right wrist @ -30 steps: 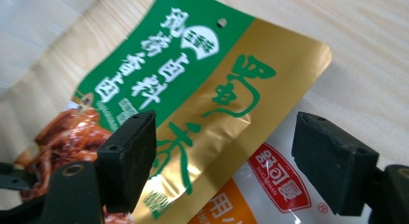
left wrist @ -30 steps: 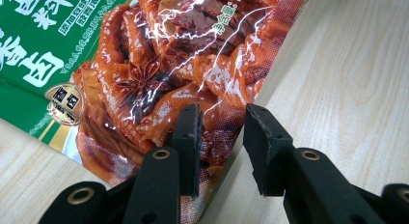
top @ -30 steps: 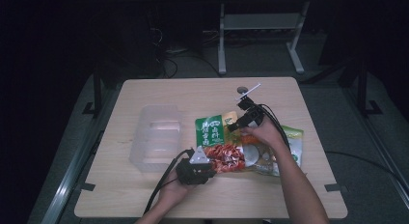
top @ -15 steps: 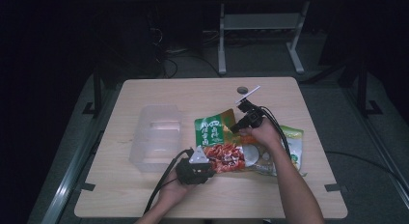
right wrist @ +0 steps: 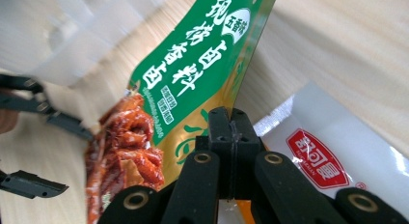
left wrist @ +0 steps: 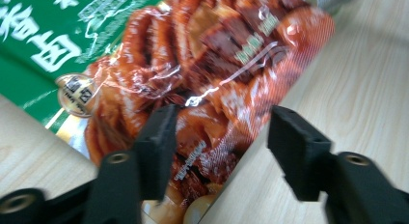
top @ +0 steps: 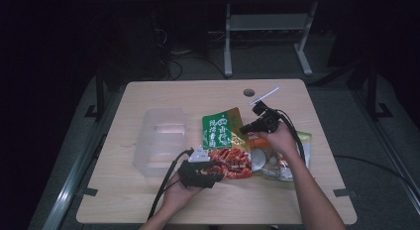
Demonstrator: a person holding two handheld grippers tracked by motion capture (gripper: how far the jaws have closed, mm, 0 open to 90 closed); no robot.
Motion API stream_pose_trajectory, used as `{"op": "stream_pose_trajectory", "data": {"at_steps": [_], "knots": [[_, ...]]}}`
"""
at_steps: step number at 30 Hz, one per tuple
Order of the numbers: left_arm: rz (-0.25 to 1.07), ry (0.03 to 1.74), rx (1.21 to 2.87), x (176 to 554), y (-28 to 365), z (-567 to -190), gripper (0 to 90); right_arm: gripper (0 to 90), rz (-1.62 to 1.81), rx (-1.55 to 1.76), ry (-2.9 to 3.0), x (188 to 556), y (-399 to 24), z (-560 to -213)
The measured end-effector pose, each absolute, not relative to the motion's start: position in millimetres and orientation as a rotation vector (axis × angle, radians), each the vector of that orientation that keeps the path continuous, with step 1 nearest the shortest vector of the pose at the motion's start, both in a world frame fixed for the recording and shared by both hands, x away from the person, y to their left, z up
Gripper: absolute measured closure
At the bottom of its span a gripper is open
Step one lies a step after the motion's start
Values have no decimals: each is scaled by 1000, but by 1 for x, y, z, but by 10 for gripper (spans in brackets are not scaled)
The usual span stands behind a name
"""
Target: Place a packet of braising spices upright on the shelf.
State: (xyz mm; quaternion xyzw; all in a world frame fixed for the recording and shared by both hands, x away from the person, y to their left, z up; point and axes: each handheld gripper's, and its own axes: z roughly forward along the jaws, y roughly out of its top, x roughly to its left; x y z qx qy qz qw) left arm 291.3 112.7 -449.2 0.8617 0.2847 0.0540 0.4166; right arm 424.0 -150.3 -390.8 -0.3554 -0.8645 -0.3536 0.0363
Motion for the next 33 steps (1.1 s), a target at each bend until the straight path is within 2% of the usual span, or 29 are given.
{"op": "stream_pose_trajectory", "data": {"at_steps": [4, 5, 10, 16, 23, 28, 29, 31, 33], "knots": [[138, 762, 2094, 293, 118, -444, 309, 900, -1142, -1065, -2669, 410, -155, -379], [146, 777, 2076, 294, 120, -441, 270, 900, -1185, -1036, -2688, 401, -159, -371], [124, 840, 2006, 299, 122, -437, 223, 900, -1268, -981, -2719, 385, -167, -357], [87, 903, 1935, 308, 119, -440, 216, 900, -1387, -862, -2788, 358, -180, -335], [38, 893, 1917, 320, 113, -443, 231, 900, -1476, -795, -2783, 338, -194, -333], [-30, 834, 1878, 333, 111, -438, 360, 900, -1506, -760, -2765, 332, -199, -336], [-69, 811, 1855, 337, 109, -436, 410, 900, -1509, -755, -2765, 331, -199, -337], [-80, 820, 1837, 337, 108, -436, 474, 900, -1513, -751, -2760, 331, -199, -337], [-84, 800, 1834, 340, 110, -434, 581, 900, -1510, -753, -2763, 330, -199, -337]]}}
